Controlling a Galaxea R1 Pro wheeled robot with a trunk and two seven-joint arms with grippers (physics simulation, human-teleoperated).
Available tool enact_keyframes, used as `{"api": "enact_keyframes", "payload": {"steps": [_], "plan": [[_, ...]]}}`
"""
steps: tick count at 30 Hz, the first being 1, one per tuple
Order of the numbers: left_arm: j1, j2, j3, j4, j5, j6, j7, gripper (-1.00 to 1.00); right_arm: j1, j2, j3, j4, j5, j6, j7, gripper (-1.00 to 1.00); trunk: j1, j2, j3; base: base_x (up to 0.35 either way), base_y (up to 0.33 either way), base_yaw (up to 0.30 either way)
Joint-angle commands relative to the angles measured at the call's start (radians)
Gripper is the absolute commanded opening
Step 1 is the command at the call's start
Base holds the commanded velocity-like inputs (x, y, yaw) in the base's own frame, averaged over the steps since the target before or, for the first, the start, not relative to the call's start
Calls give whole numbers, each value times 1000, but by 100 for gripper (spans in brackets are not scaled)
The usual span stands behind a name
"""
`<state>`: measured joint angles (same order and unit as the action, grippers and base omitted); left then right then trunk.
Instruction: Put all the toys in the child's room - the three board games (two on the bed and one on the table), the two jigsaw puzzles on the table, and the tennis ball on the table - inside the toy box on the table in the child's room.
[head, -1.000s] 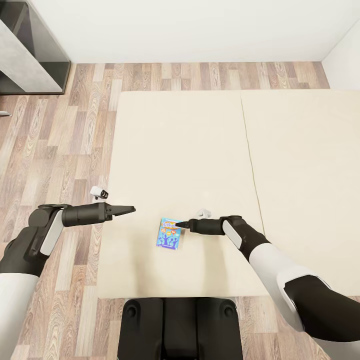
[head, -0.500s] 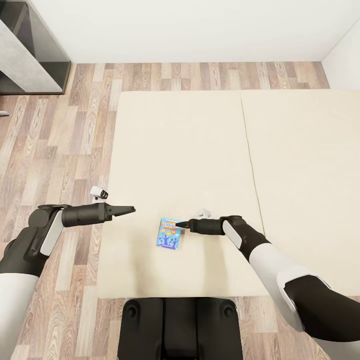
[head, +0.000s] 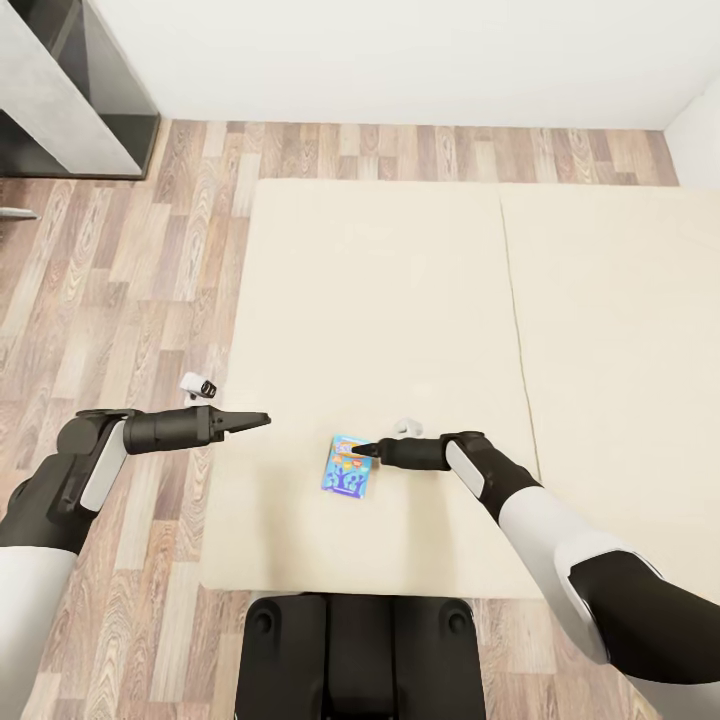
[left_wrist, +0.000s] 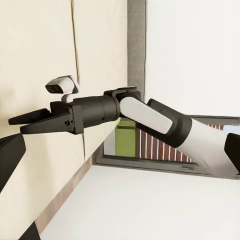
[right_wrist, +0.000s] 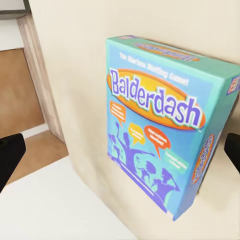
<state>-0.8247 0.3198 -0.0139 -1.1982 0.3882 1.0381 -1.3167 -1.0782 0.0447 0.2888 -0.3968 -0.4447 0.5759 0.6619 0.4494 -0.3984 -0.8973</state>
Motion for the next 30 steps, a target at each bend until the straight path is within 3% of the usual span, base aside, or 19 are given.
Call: {"api": "enact_keyframes", "payload": {"steps": [1, 30], "plan": [[-1, 1, -1, 0, 3, 8, -1, 100, 0, -1, 4, 0, -6, 5, -1, 100, 1, -2, -1, 0, 0, 44], [-1, 1, 0, 0, 3, 8, 0, 100, 0, -5, 4, 0, -6, 4, 0, 100, 1, -2, -1, 0, 39, 5]]}}
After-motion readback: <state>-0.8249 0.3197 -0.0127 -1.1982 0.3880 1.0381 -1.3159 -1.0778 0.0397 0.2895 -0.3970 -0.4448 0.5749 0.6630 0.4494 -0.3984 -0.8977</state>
